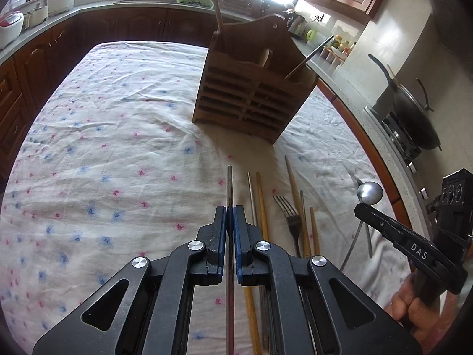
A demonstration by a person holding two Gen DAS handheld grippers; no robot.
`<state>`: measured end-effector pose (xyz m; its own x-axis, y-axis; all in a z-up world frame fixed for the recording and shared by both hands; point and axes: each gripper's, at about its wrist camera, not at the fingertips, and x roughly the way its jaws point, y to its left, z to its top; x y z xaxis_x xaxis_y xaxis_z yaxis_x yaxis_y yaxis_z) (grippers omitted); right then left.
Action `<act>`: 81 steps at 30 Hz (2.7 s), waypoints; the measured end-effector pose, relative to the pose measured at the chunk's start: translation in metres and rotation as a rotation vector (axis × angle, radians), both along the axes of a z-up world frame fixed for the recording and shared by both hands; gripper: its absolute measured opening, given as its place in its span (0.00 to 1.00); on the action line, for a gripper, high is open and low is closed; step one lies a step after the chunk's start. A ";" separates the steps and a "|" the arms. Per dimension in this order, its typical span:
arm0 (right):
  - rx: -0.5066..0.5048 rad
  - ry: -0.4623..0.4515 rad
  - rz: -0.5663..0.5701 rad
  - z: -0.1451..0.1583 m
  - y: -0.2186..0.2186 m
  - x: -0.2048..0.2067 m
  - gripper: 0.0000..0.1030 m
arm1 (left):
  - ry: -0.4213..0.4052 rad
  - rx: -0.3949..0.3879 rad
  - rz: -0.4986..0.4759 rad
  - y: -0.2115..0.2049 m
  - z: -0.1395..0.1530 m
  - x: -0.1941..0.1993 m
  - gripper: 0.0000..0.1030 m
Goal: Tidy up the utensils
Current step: 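Grasp a metal chopstick with the left tool while the right tool grasps a silver spoon, then lower the chopstick and spoon into the wooden holder and open both tools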
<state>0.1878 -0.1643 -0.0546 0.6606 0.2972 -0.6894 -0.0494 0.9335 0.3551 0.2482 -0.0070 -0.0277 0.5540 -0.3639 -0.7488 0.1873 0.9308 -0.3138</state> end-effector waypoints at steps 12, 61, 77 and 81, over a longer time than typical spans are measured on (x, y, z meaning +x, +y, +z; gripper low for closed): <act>-0.068 -0.195 0.015 0.062 0.010 -0.019 0.02 | -0.145 -0.062 0.037 0.025 0.056 -0.033 0.04; -0.197 -0.513 -0.049 0.145 0.018 0.102 0.02 | -0.578 -0.241 0.278 0.057 0.177 0.111 0.04; -0.274 -0.401 0.034 0.079 0.050 0.152 0.02 | -0.434 -0.214 0.283 0.027 0.076 0.165 0.04; -0.273 -0.351 0.067 0.066 0.053 0.159 0.02 | -0.406 -0.191 0.244 0.019 0.066 0.170 0.04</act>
